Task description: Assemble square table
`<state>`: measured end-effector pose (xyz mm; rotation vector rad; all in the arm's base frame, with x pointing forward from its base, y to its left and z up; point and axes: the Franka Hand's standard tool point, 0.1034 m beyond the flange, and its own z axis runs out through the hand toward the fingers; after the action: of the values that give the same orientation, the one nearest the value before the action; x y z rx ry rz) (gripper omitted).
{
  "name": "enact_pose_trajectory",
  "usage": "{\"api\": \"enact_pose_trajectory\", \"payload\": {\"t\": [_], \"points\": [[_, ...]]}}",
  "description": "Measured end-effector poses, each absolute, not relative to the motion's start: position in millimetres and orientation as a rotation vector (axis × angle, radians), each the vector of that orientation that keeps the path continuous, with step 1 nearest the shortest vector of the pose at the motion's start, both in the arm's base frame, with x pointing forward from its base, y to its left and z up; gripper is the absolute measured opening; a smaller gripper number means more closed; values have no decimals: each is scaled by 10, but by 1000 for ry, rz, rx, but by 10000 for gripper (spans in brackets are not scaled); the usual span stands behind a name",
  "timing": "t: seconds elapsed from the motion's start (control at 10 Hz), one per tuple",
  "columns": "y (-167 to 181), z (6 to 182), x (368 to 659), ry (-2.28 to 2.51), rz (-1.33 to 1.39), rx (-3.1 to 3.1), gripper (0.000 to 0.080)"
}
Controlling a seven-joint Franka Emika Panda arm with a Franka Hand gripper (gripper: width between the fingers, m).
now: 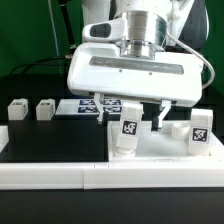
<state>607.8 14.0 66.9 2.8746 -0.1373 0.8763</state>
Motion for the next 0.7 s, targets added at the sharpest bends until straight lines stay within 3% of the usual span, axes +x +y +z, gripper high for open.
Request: {"api": "enact_pose_trajectory", "payload": {"t": [0.2,0.4,0.7], "points": [[133,670,6079,-130,870,2876,649],[-39,917,6132,-163,794,2937,649],[-70,1036,6177,-225,631,3036,649]]}}
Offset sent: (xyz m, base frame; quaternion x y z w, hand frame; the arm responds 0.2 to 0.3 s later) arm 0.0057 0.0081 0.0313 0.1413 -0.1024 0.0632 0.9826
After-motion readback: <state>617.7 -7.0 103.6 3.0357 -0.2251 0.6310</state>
